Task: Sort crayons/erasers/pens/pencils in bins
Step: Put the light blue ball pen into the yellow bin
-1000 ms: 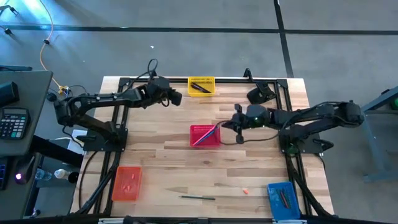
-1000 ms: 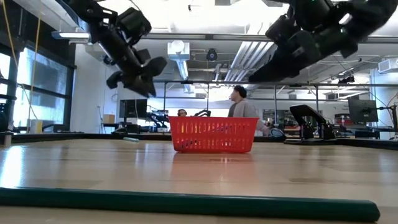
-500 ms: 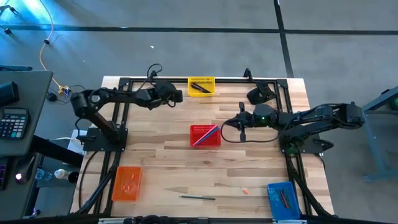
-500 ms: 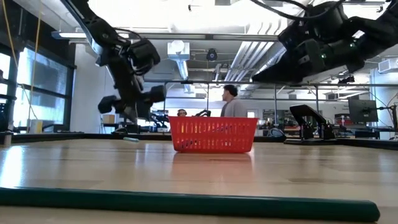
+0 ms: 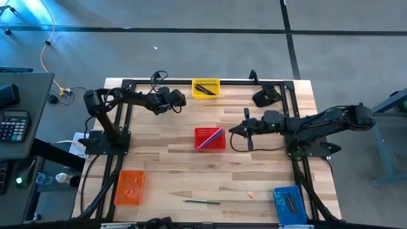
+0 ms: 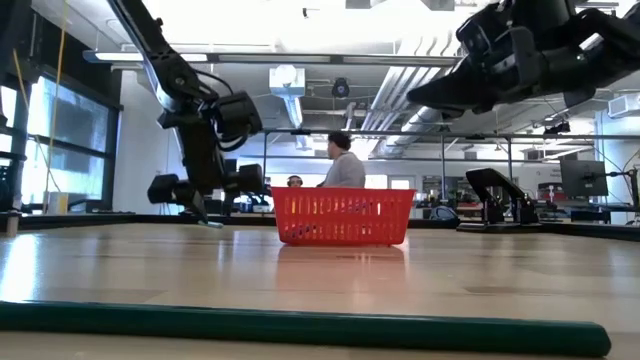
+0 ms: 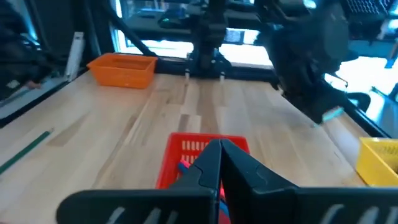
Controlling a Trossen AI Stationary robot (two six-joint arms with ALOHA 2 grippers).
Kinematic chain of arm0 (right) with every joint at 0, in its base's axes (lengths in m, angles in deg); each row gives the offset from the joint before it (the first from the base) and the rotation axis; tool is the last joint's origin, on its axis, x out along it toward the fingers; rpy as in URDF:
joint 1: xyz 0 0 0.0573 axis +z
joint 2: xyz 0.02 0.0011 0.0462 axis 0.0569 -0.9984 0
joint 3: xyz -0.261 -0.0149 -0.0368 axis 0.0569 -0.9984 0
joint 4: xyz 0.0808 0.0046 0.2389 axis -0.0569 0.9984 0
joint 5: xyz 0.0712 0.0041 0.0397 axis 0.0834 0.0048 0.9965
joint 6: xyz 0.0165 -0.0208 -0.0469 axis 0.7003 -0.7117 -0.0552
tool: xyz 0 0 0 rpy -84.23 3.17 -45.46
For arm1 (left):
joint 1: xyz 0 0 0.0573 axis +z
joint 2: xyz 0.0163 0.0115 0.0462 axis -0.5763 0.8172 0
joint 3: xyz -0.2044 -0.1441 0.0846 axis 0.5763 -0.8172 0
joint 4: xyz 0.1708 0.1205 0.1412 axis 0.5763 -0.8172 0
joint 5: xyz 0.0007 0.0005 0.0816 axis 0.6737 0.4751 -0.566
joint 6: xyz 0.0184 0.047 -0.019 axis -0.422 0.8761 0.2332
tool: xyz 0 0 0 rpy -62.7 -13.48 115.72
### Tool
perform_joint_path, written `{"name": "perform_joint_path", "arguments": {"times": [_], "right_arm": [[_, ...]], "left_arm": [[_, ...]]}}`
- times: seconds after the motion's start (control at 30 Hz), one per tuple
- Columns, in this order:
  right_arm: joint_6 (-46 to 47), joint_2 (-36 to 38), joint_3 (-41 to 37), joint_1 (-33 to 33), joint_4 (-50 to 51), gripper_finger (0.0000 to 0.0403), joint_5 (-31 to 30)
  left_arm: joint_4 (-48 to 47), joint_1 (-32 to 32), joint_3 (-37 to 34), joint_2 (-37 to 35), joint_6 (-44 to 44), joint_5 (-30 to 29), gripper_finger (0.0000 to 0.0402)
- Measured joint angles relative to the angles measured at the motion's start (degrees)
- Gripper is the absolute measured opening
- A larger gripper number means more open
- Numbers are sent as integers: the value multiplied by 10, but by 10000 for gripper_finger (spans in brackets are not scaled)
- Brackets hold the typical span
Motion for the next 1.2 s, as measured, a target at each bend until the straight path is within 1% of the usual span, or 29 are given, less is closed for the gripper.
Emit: {"name": "perform_joint_path", "arguments": {"times": [0.2, 0.37, 0.67, 0.87, 1.03, 1.2], "right_arm": [[-24, 0, 0, 15, -18, 0, 0], [-24, 0, 0, 15, -17, 0, 0], [-24, 0, 0, 15, -13, 0, 0], [-24, 0, 0, 15, -13, 0, 0], [-24, 0, 0, 15, -13, 0, 0], [-24, 0, 0, 15, -13, 0, 0]], "left_arm": [[4, 5, 0, 11, -5, -11, 177], [1, 5, 0, 10, 26, -13, 177], [-46, 5, 0, 10, 35, -14, 177], [-48, 5, 0, 10, 45, -12, 176], [-50, 5, 0, 9, 48, -5, 156], [-50, 5, 0, 9, 56, -4, 114]]}}
